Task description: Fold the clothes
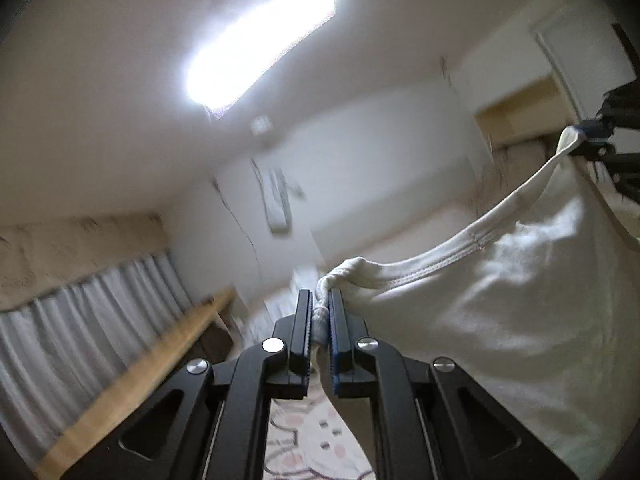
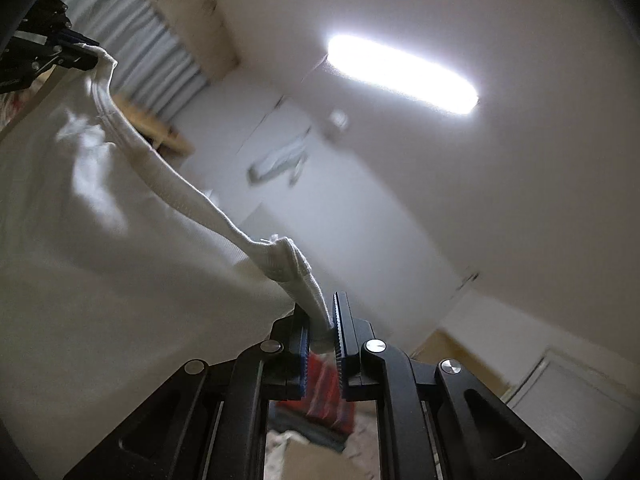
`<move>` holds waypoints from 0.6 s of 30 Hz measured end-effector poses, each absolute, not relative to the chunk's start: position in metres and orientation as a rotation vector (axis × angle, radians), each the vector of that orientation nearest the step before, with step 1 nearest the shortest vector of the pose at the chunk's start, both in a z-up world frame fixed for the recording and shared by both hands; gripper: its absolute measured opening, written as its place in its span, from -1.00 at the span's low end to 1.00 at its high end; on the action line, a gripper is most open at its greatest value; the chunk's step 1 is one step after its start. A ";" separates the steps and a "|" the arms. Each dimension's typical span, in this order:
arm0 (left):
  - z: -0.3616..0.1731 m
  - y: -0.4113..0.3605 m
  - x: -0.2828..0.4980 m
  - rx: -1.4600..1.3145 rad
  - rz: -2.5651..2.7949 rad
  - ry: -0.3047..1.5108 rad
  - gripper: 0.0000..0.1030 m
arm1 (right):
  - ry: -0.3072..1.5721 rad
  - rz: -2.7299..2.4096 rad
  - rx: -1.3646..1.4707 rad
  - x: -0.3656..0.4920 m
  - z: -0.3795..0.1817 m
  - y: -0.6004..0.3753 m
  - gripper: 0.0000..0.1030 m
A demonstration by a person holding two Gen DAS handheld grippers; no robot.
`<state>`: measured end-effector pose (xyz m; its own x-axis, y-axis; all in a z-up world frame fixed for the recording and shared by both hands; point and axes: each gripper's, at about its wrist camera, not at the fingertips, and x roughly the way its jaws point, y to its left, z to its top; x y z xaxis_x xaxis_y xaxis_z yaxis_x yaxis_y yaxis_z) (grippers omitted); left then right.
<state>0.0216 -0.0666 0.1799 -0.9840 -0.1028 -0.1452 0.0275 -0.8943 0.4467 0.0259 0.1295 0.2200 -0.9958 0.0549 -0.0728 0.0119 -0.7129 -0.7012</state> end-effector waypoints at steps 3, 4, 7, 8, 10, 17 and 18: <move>0.129 -0.063 -0.049 0.407 -2.963 -0.719 -0.85 | -1.186 2.890 -0.334 -0.042 0.177 0.126 -0.79; 0.110 -0.062 -0.074 0.456 -2.956 -0.721 -0.85 | -1.189 2.887 -0.397 -0.067 0.157 0.124 -0.79; 0.048 -0.059 -0.161 0.602 -2.914 -0.714 -0.85 | -1.198 2.866 -0.575 -0.143 0.094 0.116 -0.79; 0.028 -0.060 -0.191 0.650 -2.898 -0.702 -0.85 | -1.200 2.857 -0.635 -0.168 0.074 0.113 -0.79; -0.010 -0.065 -0.244 0.754 -2.867 -0.664 -0.85 | -1.203 2.835 -0.753 -0.219 0.032 0.107 -0.79; -0.128 -0.078 -0.363 1.111 -2.773 -0.601 -0.85 | -1.201 2.732 -1.145 -0.386 -0.109 0.089 -0.79; -0.140 -0.079 -0.373 1.154 -2.766 -0.599 -0.85 | -1.201 2.720 -1.180 -0.397 -0.124 0.088 -0.79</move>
